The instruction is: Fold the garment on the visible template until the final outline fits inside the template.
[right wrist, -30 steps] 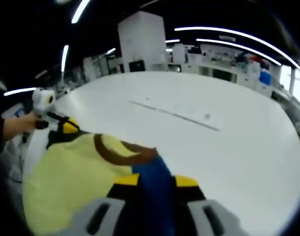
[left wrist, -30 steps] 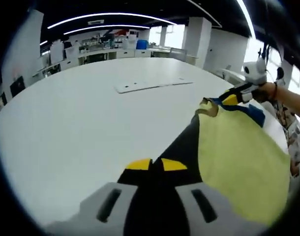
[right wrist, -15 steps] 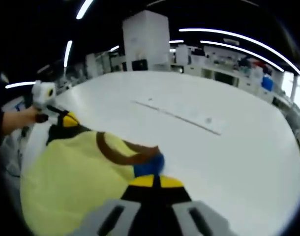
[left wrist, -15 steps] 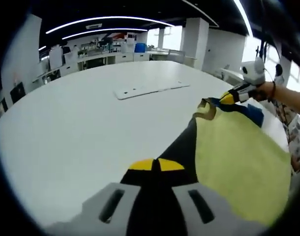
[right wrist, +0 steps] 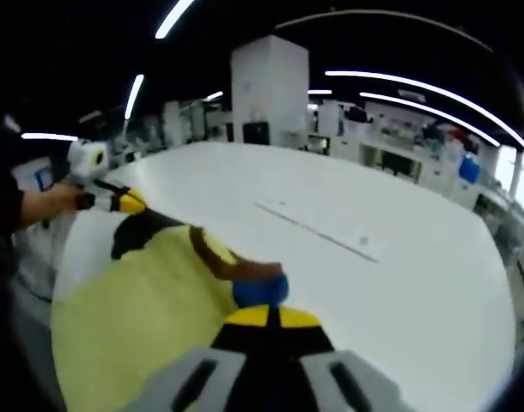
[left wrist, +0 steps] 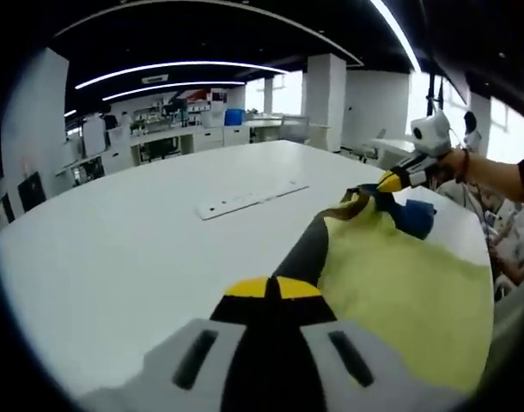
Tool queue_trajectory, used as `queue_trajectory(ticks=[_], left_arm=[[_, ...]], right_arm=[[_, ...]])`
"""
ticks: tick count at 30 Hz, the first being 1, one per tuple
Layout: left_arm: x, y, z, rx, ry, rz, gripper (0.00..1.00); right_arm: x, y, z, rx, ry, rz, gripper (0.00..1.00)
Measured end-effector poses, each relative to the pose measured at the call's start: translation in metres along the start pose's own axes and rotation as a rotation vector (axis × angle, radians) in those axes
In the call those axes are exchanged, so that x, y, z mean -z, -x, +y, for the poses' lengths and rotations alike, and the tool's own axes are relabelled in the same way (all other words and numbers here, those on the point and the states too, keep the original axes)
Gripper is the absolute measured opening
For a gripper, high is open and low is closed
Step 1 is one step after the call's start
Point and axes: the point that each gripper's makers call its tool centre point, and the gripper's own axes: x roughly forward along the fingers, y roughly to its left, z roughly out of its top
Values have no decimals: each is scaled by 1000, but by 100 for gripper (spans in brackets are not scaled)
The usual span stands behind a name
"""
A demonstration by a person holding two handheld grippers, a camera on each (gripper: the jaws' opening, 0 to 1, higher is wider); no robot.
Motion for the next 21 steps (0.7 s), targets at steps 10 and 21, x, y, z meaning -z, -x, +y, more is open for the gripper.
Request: queue_trajectory(ticks=[10,21], left_arm=[[39,44,-51,61,16,57,0],[83,45,-67,74,20,178,0]], right_arm=[[45,39,45,-47,-53,47,0],[98,41,71,-51,-55,162,0]])
